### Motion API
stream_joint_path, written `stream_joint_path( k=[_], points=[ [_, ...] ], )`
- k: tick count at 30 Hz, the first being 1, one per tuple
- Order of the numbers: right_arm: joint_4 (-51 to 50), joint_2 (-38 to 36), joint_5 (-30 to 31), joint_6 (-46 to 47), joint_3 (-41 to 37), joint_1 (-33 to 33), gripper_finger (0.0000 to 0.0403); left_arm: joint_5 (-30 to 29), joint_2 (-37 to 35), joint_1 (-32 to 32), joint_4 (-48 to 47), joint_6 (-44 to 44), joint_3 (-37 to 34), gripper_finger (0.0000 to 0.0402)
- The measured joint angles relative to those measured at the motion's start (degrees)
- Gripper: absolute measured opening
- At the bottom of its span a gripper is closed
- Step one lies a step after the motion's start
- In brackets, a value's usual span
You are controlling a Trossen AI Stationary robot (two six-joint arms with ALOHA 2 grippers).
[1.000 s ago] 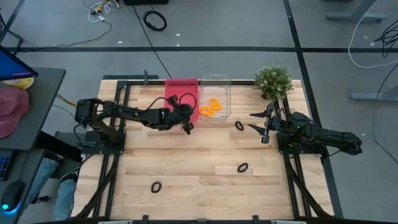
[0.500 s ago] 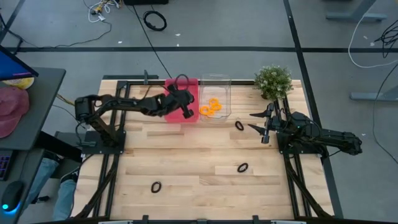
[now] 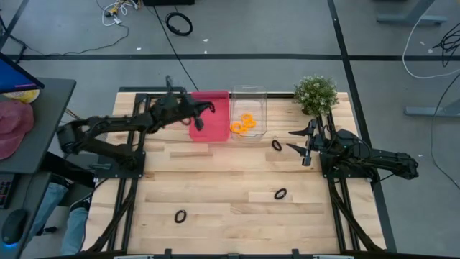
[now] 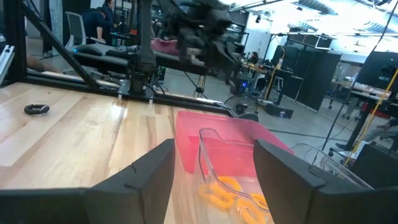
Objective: Sort spring keychains
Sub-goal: Put the black spring keychain into the red bin
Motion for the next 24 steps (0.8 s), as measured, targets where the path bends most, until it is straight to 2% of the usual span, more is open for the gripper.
stream_joint_path(
  k=[6, 21, 24],
  points=[
    [0.01, 0.01, 0.02, 0.00, 0.00, 0.00, 0.0221, 0.60, -4.71, -0.01, 0.06, 2.32, -1.99, 0.0013],
    [0.02, 0.02, 0.02, 0.01, 0.00, 0.00, 0.0221, 0.54, -4.78, 0.00, 0.24, 3.48, -1.97, 0.0016],
    [0.01, 0.00, 0.02, 0.02, 0.00, 0.00, 0.0221, 1.78, -4.78, 0.00, 0.11, 3.40, -1.97, 0.0037]
  ],
)
